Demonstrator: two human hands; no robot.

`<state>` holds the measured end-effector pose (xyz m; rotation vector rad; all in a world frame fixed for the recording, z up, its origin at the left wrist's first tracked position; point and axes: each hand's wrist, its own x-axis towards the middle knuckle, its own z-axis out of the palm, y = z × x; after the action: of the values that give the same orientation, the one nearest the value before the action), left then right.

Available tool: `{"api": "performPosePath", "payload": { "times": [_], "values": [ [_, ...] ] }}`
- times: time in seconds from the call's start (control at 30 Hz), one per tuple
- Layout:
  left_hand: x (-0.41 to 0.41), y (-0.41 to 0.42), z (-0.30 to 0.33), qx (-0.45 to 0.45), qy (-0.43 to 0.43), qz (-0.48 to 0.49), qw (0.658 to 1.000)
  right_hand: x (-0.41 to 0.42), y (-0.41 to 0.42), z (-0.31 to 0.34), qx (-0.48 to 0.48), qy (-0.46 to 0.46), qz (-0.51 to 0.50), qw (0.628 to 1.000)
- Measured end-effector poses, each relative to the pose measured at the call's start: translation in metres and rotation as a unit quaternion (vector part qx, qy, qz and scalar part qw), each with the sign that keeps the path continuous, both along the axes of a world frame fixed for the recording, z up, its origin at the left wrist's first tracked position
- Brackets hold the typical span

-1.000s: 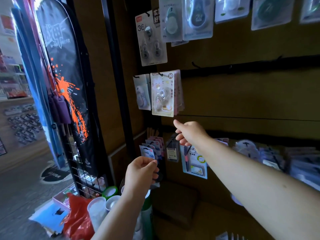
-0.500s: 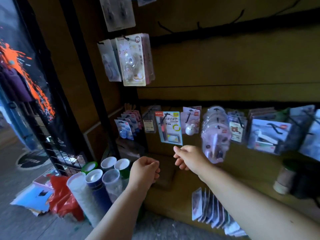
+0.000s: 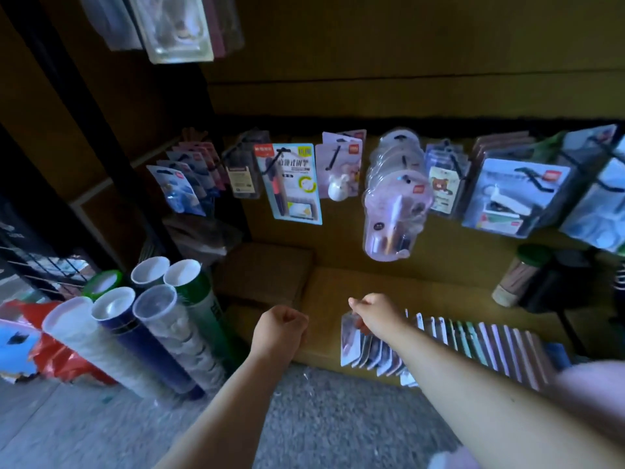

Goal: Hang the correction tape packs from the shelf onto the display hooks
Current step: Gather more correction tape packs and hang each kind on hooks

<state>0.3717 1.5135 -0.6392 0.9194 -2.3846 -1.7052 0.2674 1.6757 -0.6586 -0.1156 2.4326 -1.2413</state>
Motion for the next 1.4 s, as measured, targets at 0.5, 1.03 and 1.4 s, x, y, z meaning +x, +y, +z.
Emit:
{"api": "performPosePath", "payload": {
  "times": [0.5,1.03,1.4],
  "values": [
    [-0.031,-0.003,-0.092,0.037,-0.102,-0.015,0.994,-0.048,0.0,-0.13,0.198,-0.041,-0.017,0.979],
    [-0.029,-0.007,-0.122,0.076,-0.133,-0.011,0.988,-0.041,-0.015,-0.159,0.423,0.031,0.036,0.905],
    [-0.025,-0.01,-0.125,0.059,-0.147,-0.017,0.987,-0.041,-0.023,-0.146,0.381,0.062,0.03,0.922]
  ]
}}
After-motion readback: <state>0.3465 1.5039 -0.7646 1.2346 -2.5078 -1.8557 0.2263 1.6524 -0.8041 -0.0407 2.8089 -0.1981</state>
